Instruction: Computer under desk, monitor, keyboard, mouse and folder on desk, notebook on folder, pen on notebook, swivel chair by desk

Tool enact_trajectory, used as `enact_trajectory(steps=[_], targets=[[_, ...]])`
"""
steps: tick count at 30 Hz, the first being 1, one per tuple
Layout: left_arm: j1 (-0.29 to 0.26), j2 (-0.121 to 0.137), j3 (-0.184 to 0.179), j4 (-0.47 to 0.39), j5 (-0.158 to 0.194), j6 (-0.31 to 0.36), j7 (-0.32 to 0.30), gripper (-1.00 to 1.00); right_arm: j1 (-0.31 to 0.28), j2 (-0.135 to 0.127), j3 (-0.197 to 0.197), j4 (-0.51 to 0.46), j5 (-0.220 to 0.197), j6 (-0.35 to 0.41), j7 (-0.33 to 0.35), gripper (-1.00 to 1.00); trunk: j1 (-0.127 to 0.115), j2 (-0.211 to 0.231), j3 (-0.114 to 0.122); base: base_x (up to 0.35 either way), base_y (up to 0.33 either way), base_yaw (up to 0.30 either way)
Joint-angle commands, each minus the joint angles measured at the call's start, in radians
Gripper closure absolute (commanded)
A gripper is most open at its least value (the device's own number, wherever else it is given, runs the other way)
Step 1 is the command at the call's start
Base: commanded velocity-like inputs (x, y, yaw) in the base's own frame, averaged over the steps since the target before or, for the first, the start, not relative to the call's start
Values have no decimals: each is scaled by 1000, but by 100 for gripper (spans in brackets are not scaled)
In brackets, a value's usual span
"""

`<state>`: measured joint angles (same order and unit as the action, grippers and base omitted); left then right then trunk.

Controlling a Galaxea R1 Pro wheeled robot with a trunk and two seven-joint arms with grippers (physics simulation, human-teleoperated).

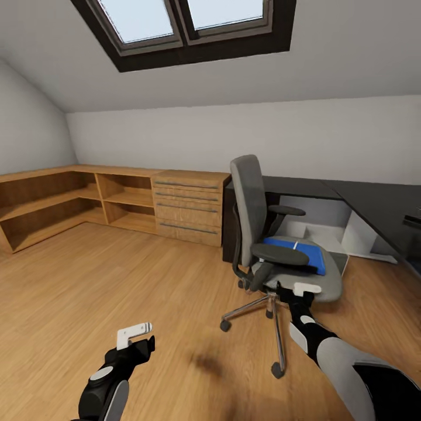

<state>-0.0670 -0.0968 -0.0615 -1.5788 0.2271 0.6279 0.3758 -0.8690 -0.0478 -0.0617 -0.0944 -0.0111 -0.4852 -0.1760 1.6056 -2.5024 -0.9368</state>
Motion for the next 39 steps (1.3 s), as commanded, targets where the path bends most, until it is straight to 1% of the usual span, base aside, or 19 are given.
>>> enact_trajectory(steps=[1, 7, 12, 15, 19, 20, 22, 24, 25, 26, 27, 28, 30, 31, 34, 35, 36, 38, 39], targets=[[-1, 0, -1, -1, 11, 3, 10, -100, -1, 0, -6, 1, -1, -4, 3, -100, 0, 0, 0, 0, 0, -250], [-1, 0, -1, -1, 12, 3, 9, -100, -1, -3, -6, 0, -3, -4, 3, -100, 0, 0, 4, 0, 0, -263], [-1, 0, 0, -1, 13, 3, 9, -100, -1, -21, -7, 1, -9, -2, 5, -100, 0, 0, 7, 0, 0, -267], [-1, 0, 0, -1, 13, 3, 9, -100, -1, -24, -9, 1, -16, -1, 6, -100, 0, 0, 9, 0, 0, -273], [-1, 0, 0, -1, 14, 3, 9, -100, -1, -25, -11, 2, -48, 0, 8, -100, 0, 0, 10, 0, 0, -277], [-1, 0, 1, -1, 13, 3, 9, -100, -1, -25, -12, 4, -112, 0, 19, -100, 0, 0, 10, 0, 0, -227], [-1, 1, 4, -3, 12, 3, 9, -100, 0, -25, -12, 5, -194, 0, 39, -100, 0, 0, 10, 0, 0, -119], [-1, 1, 10, -3, 13, 3, 9, -100, 1, -24, -12, 5, -244, 0, 51, -100, 0, 0, 10, 0, 0, -67], [-1, 1, 18, -4, 13, 3, 9, -100, 1, -22, -12, 6, -295, 0, 64, -100, 0, 0, 10, 0, 0, -38], [-1, 1, 23, -5, 13, 3, 9, -100, 1, -21, -11, 6, -319, 0, 70, -100, 0, 0, 10, 0, 0, -30], [-1, 1, 33, -7, 14, 3, 9, -100, 2, -20, -11, 6, -364, 0, 82, -100, 0, 0, 10, 0, 0, -20], [-1, 1, 39, -8, 14, 3, 9, -100, 2, -20, -11, 6, -385, 2, 88, -100, 0, 0, 10, 0, 0, -16], [-1, 1, 60, -17, 15, 4, 9, -100, 2, -21, -13, 4, -478, 13, 106, -100, 0, 0, 10, 0, 0, -8], [-1, 1, 67, -21, 15, 4, 9, -100, 2, -22, -14, 2, -517, 24, 109, -100, 0, 0, 10, 0, 0, -3], [-1, 2, 77, -26, 15, 5, 9, -100, 2, -22, -15, -3, -584, 57, 113, -100, 0, 0, 10, 0, 0, -2], [-1, 2, 81, -27, 15, 5, 9, -100, 2, -23, -15, -9, -633, 86, 114, -100, 0, 0, 10, 0, 0, -1], [-1, 2, 82, -28, 15, 5, 9, -100, 2, -23, -15, -14, -657, 99, 114, -100, 0, 0, 10, 0, 0, 0], [-1, 2, 85, -30, 15, 5, 9, -100, 2, -24, -14, -50, -740, 132, 115, -100, 0, 0, 10, 0, 0, 0], [-1, 2, 86, -30, 15, 6, 9, -100, 2, -24, -13, -59, -755, 136, 115, -100, 0, 0, 10, 0, 0, 0]])
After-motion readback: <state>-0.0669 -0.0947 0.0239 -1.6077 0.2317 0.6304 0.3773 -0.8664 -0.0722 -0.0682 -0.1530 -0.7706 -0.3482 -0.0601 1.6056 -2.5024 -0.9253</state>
